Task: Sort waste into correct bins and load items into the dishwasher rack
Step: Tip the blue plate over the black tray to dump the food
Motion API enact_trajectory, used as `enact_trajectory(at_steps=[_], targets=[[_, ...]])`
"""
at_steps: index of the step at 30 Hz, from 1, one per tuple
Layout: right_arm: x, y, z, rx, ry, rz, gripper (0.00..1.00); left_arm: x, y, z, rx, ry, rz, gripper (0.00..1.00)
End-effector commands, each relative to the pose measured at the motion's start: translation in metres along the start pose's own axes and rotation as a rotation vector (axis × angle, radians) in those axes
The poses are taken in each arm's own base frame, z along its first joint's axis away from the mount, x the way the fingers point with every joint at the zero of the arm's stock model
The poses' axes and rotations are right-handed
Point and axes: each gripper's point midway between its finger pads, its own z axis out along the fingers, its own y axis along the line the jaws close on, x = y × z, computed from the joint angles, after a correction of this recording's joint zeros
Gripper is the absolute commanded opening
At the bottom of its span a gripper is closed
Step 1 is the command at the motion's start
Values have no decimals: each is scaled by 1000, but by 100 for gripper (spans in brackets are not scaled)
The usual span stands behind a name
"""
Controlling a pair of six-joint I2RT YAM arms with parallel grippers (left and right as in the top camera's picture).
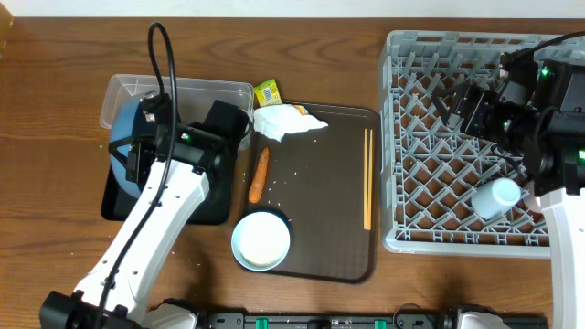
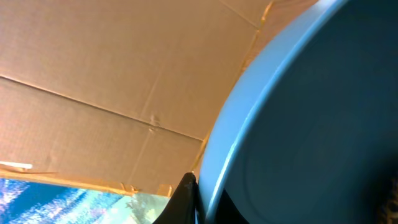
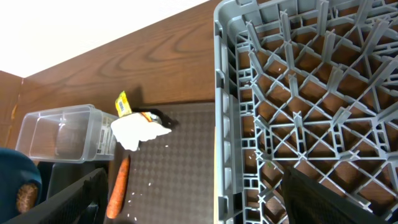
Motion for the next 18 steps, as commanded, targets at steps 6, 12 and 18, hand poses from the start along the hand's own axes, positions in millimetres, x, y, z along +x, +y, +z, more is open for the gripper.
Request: enact_trajectory(at_steps=[6, 12, 18], targets=[[-1, 5, -1, -8, -3, 2, 82, -11, 11, -4, -68, -56, 4, 6], [-1, 5, -1, -9, -4, 2, 82, -13, 15, -4, -92, -68, 32, 6], [-1, 5, -1, -9, -3, 3, 83, -11, 7, -4, -41, -45, 8, 6]])
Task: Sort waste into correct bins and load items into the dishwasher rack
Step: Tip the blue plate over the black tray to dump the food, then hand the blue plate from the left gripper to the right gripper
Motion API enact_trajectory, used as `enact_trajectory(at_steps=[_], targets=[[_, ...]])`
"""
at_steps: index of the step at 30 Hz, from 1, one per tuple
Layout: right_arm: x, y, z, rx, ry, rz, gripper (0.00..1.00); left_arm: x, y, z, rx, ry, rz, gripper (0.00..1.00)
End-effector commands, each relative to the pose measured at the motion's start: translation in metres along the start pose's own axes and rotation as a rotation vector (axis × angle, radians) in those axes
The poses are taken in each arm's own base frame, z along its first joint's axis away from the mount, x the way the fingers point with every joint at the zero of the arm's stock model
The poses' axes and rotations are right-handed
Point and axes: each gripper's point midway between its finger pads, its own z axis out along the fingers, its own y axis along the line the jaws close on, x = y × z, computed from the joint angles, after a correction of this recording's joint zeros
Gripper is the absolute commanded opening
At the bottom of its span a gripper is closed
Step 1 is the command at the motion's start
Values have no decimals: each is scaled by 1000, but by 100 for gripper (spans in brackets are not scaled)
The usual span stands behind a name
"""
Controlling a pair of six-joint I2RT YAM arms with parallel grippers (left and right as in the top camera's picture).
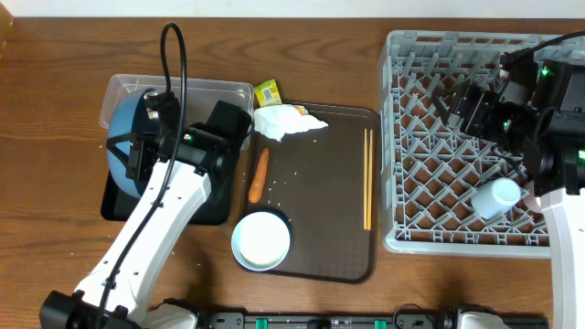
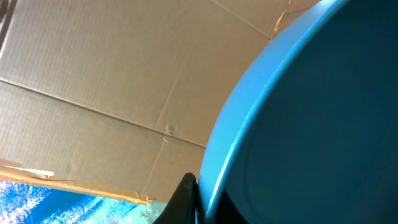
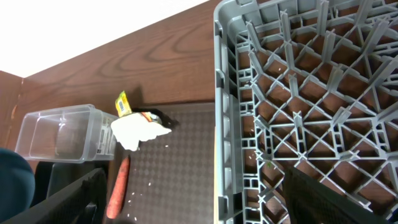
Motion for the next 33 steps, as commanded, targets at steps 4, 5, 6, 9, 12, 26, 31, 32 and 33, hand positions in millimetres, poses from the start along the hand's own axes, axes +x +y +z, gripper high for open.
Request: enact_trajectory(at_steps=[4, 5, 6, 9, 12, 26, 31, 32, 33], targets=[[1, 5, -1, -11, 5, -1, 80, -6, -9, -5, 124, 38, -92, 6], [2, 8, -1, -26, 10, -16, 79, -8, -11, -8, 169, 50, -120, 6], [4, 14, -1, -65, 21, -45, 77, -10, -15, -12, 235, 67, -157, 5], [15, 46, -4, -240, 66, -151, 76, -22, -33, -36, 517, 118, -290, 6], [28, 72, -6, -350, 102, -223, 76, -43, -49, -74, 831, 122, -385, 6], [69, 152, 31, -418, 128, -534, 86, -85, -57, -203, 1629, -12, -408, 6], [85, 156, 53, -393, 185, -539, 1, -88, -54, -217, 1708, -35, -391, 6], [86, 156, 53, -393, 187, -540, 1, -88, -55, -217, 1706, -37, -389, 7], [85, 155, 53, -390, 185, -540, 1, -88, -55, -216, 1700, -37, -391, 17]])
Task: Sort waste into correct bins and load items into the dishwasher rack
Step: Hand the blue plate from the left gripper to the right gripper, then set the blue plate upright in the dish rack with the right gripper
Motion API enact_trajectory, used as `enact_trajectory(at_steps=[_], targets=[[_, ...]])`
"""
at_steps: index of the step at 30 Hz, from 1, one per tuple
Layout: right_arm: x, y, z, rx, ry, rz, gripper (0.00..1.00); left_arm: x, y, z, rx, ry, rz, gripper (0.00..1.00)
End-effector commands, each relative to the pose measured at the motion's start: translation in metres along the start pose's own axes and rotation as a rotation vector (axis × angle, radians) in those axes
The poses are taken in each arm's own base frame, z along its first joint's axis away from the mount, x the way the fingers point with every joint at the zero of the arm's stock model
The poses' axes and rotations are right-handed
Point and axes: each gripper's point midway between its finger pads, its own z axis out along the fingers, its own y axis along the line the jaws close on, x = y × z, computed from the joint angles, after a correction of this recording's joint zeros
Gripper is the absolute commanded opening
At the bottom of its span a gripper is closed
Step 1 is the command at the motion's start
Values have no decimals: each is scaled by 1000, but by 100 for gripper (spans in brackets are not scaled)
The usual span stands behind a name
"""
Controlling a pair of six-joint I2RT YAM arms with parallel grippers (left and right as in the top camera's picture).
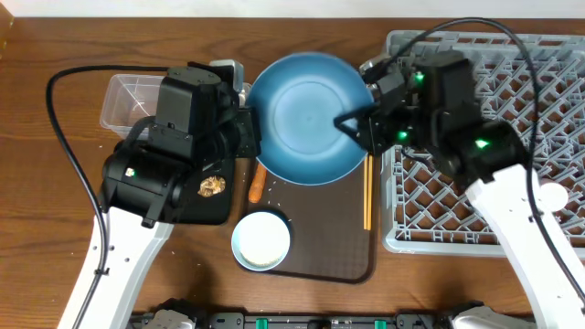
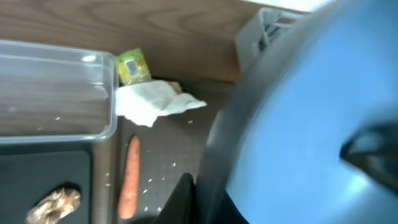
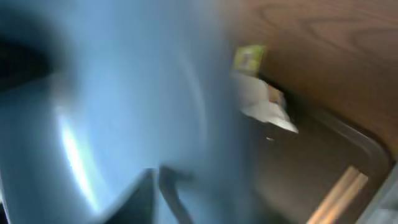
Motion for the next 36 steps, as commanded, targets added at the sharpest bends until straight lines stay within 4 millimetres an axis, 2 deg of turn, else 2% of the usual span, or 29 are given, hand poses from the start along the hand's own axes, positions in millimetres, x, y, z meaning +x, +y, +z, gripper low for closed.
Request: enact_trajectory(at_steps=[1, 3, 4, 6, 8, 10, 13, 15, 17, 21, 24, 26, 33, 36], targets=[[-2, 1, 2, 20, -3, -41, 1, -5, -22, -8, 104, -13, 19, 41], [-6, -11, -5, 88, -25, -41, 1, -6, -22, -8, 104, -15, 32, 72], [-9, -22, -10, 149, -40, -37, 1, -6, -22, -8, 105, -15, 32, 82], [-14, -55, -30, 339, -76, -12, 1, -6, -22, -8, 105, -15, 32, 92], [-17, -93, -56, 561, -118, 53, 1, -6, -22, -8, 105, -15, 32, 95], [-17, -139, -97, 852, -174, 125, 1, -6, -23, -8, 106, -17, 32, 95], [-14, -184, -163, 1250, -228, 171, 1, -6, -23, -8, 105, -18, 32, 95], [-12, -201, -202, 1465, -262, 203, 1, -6, -22, -8, 105, -16, 32, 96], [-9, -211, -232, 1622, -292, 234, 1, -6, -22, -8, 105, -16, 32, 96], [-1, -225, -276, 1866, -329, 300, 1, -6, -22, -8, 104, -14, 31, 96], [9, -233, -303, 2032, -366, 369, 1, -5, -22, -8, 103, -10, 31, 96], [14, -242, -314, 2101, -370, 403, 1, -4, -22, -8, 102, -8, 30, 96], [45, -290, -328, 2209, -256, 481, 1, -1, -20, -8, 97, 6, 27, 96], [56, -306, -326, 2220, -200, 497, 1, 2, -19, -7, 92, 17, 25, 96]])
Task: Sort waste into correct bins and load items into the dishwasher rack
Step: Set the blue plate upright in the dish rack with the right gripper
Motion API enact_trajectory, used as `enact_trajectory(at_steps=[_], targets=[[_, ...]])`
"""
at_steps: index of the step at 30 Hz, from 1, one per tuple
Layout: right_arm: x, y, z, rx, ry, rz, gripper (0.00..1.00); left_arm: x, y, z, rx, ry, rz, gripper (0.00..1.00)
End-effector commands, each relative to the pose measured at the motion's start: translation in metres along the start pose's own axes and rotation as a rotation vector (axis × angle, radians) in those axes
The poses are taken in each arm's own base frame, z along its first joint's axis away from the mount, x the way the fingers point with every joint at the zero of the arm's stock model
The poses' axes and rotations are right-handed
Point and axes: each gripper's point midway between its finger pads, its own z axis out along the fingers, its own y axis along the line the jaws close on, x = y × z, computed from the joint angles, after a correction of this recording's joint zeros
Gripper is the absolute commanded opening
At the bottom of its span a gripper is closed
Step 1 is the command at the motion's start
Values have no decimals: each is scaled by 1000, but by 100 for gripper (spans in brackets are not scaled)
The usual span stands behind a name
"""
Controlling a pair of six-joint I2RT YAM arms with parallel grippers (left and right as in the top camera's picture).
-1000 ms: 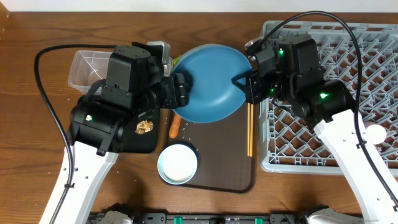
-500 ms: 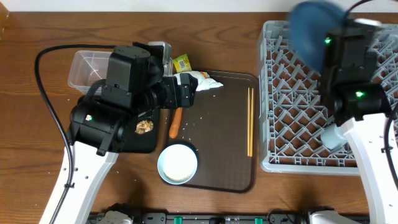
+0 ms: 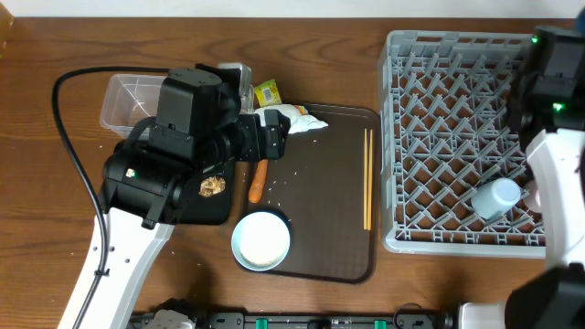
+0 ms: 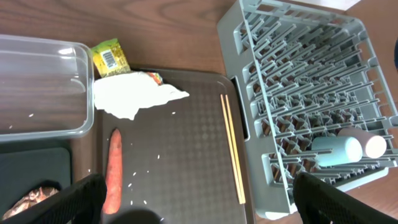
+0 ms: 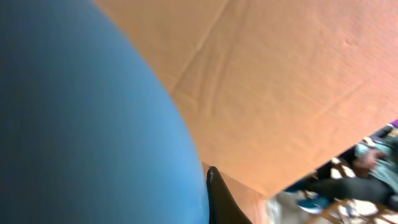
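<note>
A blue plate [image 5: 74, 124] fills the left of the right wrist view, seen against a cardboard ceiling. My right gripper [image 5: 203, 198] is shut on its edge, one black finger [image 5: 216, 200] showing. Overhead, the right arm [image 3: 551, 73] is at the far right of the grey dishwasher rack [image 3: 457, 137]; the plate is not seen there. My left gripper [image 4: 199, 208] [image 3: 272, 139] hangs open and empty over the brown tray [image 3: 320, 247]. On the tray lie a carrot [image 3: 259, 175], a white napkin [image 3: 288, 121], chopsticks [image 3: 367, 178] and a white bowl [image 3: 261, 240].
A white cup [image 3: 496, 196] lies in the rack's lower right. A clear container [image 3: 123, 96] stands at the far left, with a black bin [image 3: 183, 212] in front of it holding a brown food scrap [image 3: 212, 185]. A yellow-green packet [image 3: 267, 91] lies beside the napkin.
The left gripper has let go of the blue plate and stands open over the tray. The right gripper now holds the plate alone, at the rack's far right instead of over the tray.
My left gripper held the blue plate tilted over the bins at the left, a brown scrap on it, then without the scrap. Then the plate was over the tray between both grippers, the scrap lying in the black bin. Now only the right gripper holds it.
</note>
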Motion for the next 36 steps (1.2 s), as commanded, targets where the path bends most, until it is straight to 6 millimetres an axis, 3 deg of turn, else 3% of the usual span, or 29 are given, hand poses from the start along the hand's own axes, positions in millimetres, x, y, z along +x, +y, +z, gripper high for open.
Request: enact_trajectory(at_steps=[1, 8, 19, 21, 24, 25, 26, 31, 36], targets=[[4, -4, 14, 68, 13, 18, 1, -3, -5, -6, 17, -11, 10, 96], [15, 21, 23, 63, 24, -8, 1, -3, -4, -5, 16, -8, 10, 96], [56, 82, 29, 7, 60, -182, 2, 2, -2, -5, 8, 12, 4, 96], [59, 89, 25, -5, 56, -216, 19, 3, -2, -5, 8, 13, 4, 96], [58, 99, 14, -50, 45, -232, 78, 3, -2, -5, 8, 14, 4, 96], [59, 106, 9, -98, 47, -267, 92, 3, -2, -5, 7, 15, 4, 96], [61, 114, 4, -149, 52, -313, 99, 3, -2, -5, 7, 16, 3, 96], [77, 140, -17, -327, 83, -406, 99, 5, -1, -5, 4, 24, 1, 96], [86, 159, -35, -526, 135, -388, 99, 13, 2, -5, -9, 57, 30, 97]])
